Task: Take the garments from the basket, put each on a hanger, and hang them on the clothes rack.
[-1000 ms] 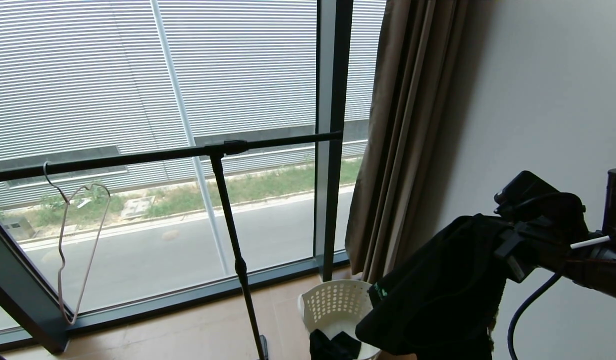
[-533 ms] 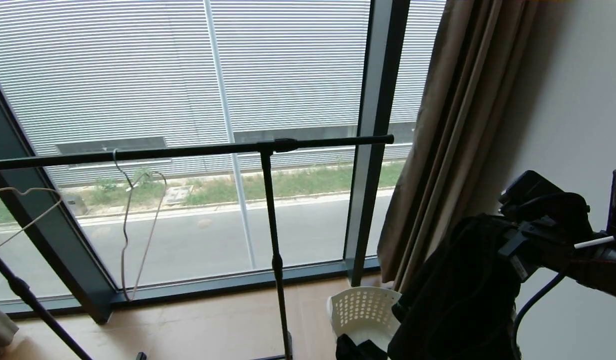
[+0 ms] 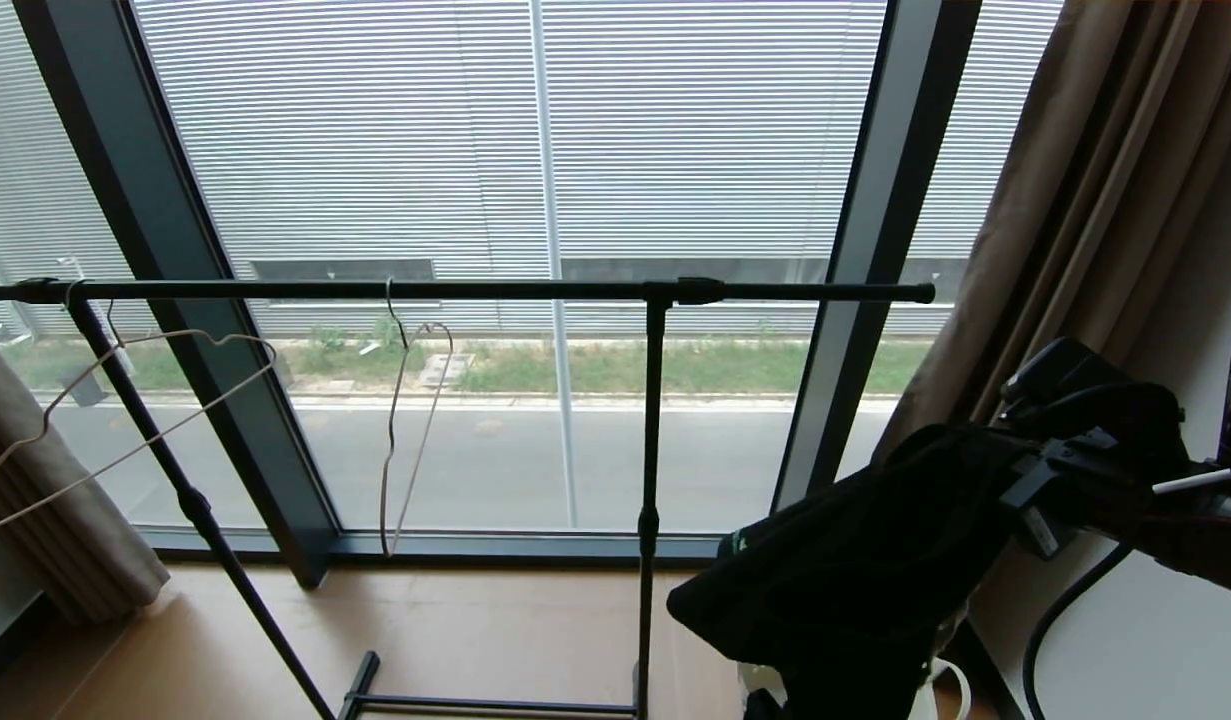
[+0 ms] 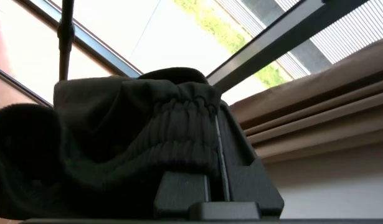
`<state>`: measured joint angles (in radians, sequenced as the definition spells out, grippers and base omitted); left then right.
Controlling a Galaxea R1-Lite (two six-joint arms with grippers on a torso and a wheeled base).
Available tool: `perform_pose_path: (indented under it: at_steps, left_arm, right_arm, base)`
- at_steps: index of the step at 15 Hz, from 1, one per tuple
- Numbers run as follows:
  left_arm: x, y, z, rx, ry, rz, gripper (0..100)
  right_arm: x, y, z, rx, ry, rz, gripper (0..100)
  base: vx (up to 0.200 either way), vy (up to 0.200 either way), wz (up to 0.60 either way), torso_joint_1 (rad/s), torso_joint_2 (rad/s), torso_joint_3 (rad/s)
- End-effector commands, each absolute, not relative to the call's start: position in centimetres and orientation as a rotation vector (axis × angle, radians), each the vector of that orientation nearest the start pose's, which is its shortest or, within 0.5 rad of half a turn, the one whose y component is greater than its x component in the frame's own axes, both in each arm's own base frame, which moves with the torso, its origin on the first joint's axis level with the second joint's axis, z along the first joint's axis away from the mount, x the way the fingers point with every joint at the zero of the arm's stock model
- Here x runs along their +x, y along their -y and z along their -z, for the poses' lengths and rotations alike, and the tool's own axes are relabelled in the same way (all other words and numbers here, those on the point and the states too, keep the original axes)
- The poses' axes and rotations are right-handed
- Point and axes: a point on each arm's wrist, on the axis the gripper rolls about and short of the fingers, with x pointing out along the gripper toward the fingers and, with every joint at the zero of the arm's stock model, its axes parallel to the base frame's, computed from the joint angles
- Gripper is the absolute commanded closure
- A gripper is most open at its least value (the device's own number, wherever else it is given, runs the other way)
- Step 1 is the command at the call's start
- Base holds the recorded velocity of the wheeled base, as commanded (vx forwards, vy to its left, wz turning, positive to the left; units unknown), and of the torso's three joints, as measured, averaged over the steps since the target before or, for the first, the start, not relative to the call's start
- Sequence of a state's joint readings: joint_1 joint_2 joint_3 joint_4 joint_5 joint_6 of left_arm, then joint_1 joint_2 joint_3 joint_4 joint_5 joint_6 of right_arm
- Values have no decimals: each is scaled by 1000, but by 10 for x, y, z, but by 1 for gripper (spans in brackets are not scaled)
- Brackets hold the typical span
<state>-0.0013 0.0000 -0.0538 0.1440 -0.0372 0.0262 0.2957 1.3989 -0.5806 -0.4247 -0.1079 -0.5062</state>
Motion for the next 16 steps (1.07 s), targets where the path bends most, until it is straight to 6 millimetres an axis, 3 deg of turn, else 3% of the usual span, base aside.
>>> perform_pose_path:
  at_steps: [1,9,16]
  left_arm:
    - [-28,1,-75,24,-90,40,0]
    - [-28,1,-75,24,-90,40,0]
    - [-28,1,-75,24,-92,40,0]
  right_arm:
    - [209,-60,-182,-576,-327,-277,100]
    - [206,-43,-191,-557,-308,-194,100]
    - [205,-43,-188,-557,-315,-197,100]
  base:
    - [0,200,0,-2,2,7]
    - [0,200,0,2,2,1]
    - [0,200,0,2,4,2]
